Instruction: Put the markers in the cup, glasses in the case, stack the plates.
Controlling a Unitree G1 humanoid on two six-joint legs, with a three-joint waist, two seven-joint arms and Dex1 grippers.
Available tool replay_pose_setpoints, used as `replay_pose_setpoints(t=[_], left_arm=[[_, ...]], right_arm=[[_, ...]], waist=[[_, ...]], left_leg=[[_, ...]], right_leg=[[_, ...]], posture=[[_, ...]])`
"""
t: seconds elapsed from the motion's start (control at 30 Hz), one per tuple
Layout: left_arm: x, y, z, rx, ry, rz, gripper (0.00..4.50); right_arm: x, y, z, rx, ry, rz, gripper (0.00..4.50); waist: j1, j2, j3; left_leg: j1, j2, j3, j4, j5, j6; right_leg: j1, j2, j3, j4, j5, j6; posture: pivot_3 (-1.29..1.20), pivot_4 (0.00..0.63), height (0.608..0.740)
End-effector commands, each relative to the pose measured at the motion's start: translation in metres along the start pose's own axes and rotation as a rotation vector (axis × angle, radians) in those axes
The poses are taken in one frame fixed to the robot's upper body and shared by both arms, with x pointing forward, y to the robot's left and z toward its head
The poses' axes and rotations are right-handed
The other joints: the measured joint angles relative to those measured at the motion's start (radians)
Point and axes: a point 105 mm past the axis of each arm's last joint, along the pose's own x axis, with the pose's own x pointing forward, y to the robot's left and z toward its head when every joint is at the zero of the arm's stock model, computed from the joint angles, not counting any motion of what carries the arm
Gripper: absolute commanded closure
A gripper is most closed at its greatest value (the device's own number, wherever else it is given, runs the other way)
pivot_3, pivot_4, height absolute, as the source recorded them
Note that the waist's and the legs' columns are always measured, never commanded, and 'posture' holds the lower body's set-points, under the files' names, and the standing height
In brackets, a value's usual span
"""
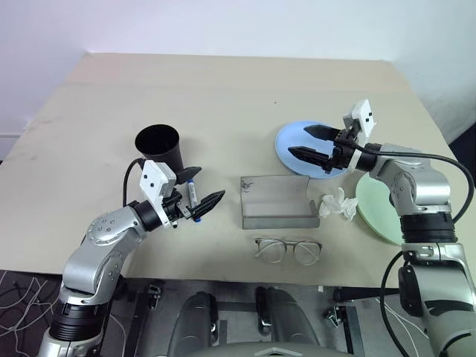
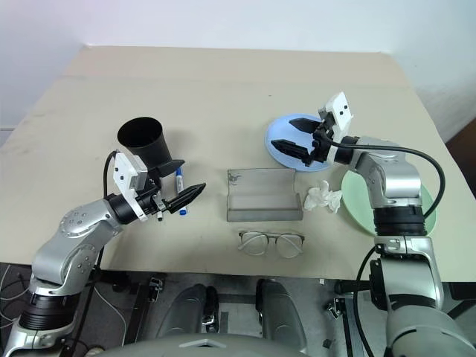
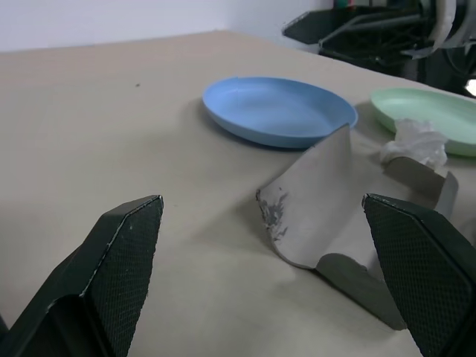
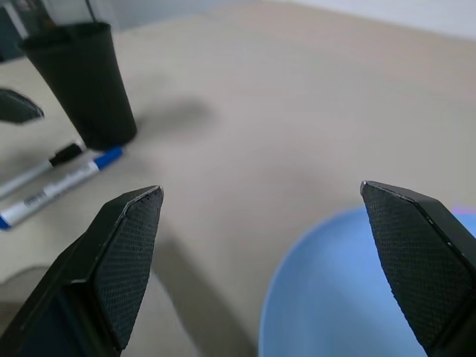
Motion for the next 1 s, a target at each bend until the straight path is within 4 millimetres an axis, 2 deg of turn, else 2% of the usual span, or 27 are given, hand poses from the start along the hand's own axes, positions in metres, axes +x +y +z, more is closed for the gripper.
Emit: replay_pose_setpoints(t=[0.03,0.13,0.23,0.33,0.5,0.67,0.8,1.0], left_arm=[[0.000,-0.003,0.015,0.029,-0.032,-0.023,0.00],[0.002,-0.009,0.021,0.021,-0.049,-0.058,0.00],[0.004,-0.015,0.026,0.028,-0.049,-0.085,0.00],[0.002,-0.023,0.028,0.048,-0.021,-0.132,0.00],[0.003,-0.018,0.032,0.053,-0.019,-0.140,0.00],[0.007,-0.017,0.032,0.056,-0.022,-0.160,0.00],[0.011,-0.017,0.031,0.058,-0.020,-0.176,0.00],[0.013,-0.012,0.026,0.074,0.004,-0.182,0.00]], right_arm=[[-0.012,-0.005,0.015,-0.055,-0.005,-0.044,0.03],[-0.017,-0.011,0.013,-0.067,0.050,-0.082,0.03],[-0.029,-0.020,0.022,-0.017,0.029,-0.119,0.03],[-0.051,-0.041,0.016,-0.030,0.076,-0.240,0.03],[-0.090,-0.078,0.016,0.017,0.081,-0.474,0.03],[-0.135,-0.101,0.007,0.055,0.159,-0.626,0.03],[-0.172,-0.116,-0.012,0.100,0.256,-0.747,0.03],[-0.210,-0.119,-0.045,0.168,0.382,-0.831,0.03]], waist=[[0.000,0.000,0.000],[0.000,0.000,0.000],[0.000,0.000,0.000],[0.000,0.000,0.000],[0.001,0.000,0.000],[0.001,0.000,0.000],[0.000,0.000,0.000],[-0.004,0.000,0.000]], left_leg=[[0.000,0.000,0.000,0.000,0.000,0.000],[0.000,0.000,0.000,0.000,0.000,0.000],[0.000,0.000,0.000,0.000,0.000,0.000],[0.000,0.000,0.000,0.000,0.000,0.000],[0.000,-0.001,0.000,0.000,0.000,0.000],[0.000,-0.001,0.000,0.000,0.000,0.000],[0.000,-0.001,0.000,0.000,0.000,0.000],[0.001,-0.002,0.001,0.000,0.000,0.000]], right_leg=[[0.000,0.000,0.000,0.000,0.000,0.000],[0.000,0.000,0.000,0.000,-0.001,-0.001],[0.000,0.000,0.000,0.000,-0.001,-0.001],[0.000,0.000,0.000,0.000,-0.001,-0.001],[0.000,0.000,0.000,-0.001,-0.001,-0.002],[0.000,0.000,0.001,-0.001,-0.001,-0.002],[0.000,0.001,0.001,-0.001,-0.001,-0.001],[0.001,0.001,0.001,-0.001,-0.001,-0.001]], posture=[[0.00,0.150,0.701],[0.00,0.150,0.701],[0.00,0.150,0.701],[0.00,0.150,0.701],[0.00,0.150,0.701],[0.00,0.150,0.701],[0.00,0.150,0.701],[0.00,0.150,0.701]])
